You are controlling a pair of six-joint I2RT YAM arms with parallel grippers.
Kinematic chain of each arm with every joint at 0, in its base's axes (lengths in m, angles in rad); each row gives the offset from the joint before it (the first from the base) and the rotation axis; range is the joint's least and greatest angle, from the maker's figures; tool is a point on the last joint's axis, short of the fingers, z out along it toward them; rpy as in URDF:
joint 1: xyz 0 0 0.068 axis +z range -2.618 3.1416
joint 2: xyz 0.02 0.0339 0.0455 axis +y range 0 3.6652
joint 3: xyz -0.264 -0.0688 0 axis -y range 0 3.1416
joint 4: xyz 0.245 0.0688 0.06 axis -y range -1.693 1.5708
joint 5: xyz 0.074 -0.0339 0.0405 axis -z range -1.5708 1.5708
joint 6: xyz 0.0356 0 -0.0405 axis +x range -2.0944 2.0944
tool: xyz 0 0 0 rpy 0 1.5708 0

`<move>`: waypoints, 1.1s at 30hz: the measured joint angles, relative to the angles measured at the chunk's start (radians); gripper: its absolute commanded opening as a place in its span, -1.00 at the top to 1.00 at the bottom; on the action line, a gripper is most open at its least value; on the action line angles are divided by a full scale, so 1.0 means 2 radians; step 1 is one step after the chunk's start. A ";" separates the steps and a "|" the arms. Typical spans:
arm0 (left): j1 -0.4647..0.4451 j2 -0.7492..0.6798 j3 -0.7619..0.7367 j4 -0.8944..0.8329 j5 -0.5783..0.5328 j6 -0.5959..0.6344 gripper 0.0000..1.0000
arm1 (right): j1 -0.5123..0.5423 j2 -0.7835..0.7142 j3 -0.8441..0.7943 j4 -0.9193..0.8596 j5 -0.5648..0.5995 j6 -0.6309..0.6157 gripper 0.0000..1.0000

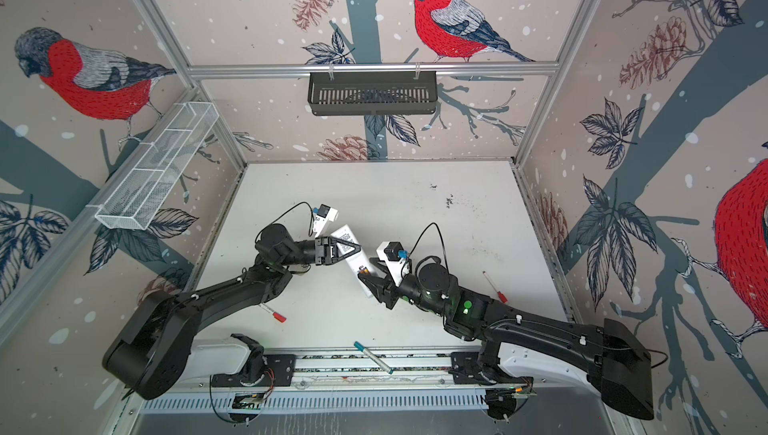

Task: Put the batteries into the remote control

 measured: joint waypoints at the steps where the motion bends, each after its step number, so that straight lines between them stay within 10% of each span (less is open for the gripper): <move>1: 0.000 -0.006 0.004 -0.023 -0.005 0.018 1.00 | -0.003 -0.002 0.005 -0.007 0.003 0.004 -0.90; 17: -0.001 -0.029 0.015 -0.131 -0.039 0.102 1.00 | -0.123 0.014 0.019 -0.064 -0.129 0.171 -0.99; 33: -0.001 -0.034 0.015 -0.131 -0.040 0.107 1.00 | -0.139 0.084 0.019 -0.035 -0.217 0.206 -0.99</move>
